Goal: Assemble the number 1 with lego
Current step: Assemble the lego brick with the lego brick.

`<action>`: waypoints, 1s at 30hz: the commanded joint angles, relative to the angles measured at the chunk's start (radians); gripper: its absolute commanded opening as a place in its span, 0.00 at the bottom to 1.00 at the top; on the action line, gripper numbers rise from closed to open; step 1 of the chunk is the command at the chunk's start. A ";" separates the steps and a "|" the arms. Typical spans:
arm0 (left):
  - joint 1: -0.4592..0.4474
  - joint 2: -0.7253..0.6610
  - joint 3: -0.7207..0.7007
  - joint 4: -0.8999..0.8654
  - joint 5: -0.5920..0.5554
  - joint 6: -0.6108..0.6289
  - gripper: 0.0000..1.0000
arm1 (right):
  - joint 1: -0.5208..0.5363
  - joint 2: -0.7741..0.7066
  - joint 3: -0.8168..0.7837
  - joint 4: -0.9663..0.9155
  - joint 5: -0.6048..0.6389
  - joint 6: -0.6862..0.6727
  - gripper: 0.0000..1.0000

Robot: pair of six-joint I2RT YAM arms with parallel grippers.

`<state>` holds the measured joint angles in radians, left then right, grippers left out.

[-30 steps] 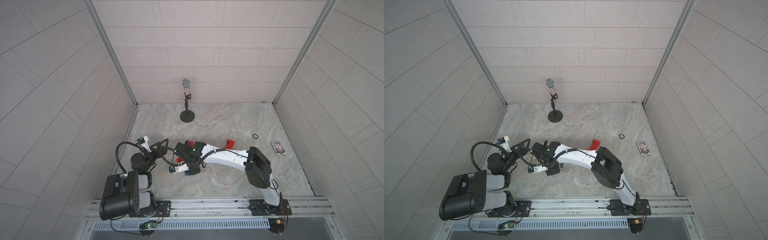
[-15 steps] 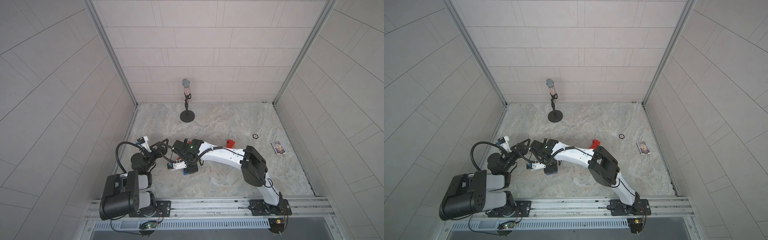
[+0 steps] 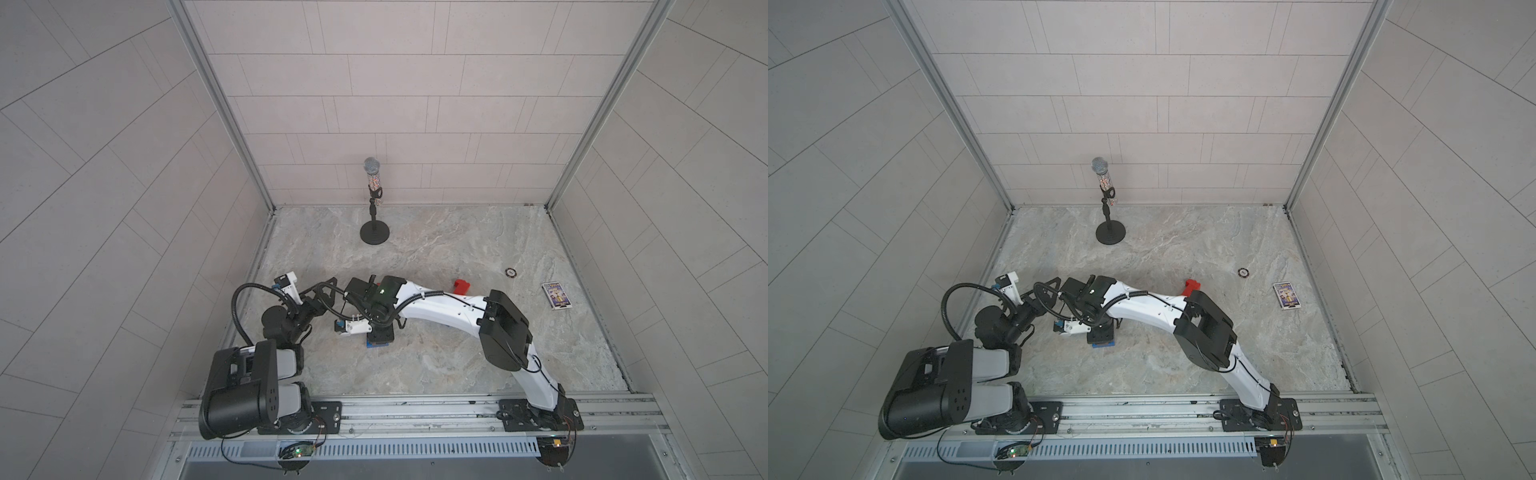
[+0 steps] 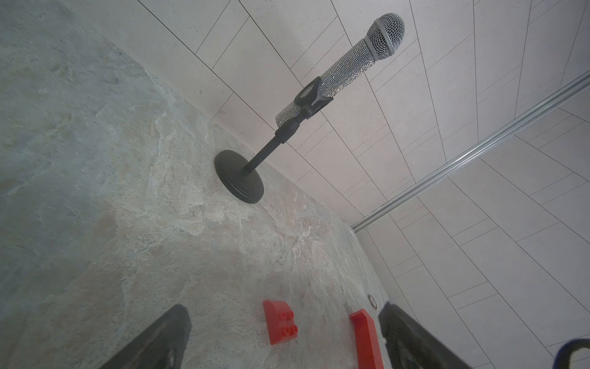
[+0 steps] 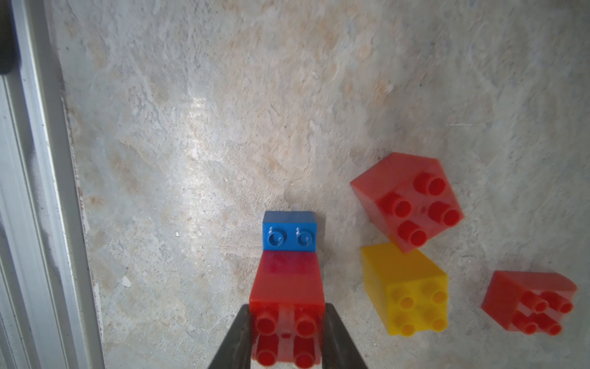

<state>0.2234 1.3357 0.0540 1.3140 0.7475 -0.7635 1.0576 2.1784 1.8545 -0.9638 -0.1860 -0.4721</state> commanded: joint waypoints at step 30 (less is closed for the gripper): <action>0.007 -0.010 0.003 0.048 0.006 -0.002 1.00 | 0.001 -0.200 -0.318 -0.061 0.151 0.115 0.24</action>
<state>0.2234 1.3361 0.0540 1.3140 0.7471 -0.7631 1.0550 1.9697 1.5627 -0.9417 -0.0624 -0.3820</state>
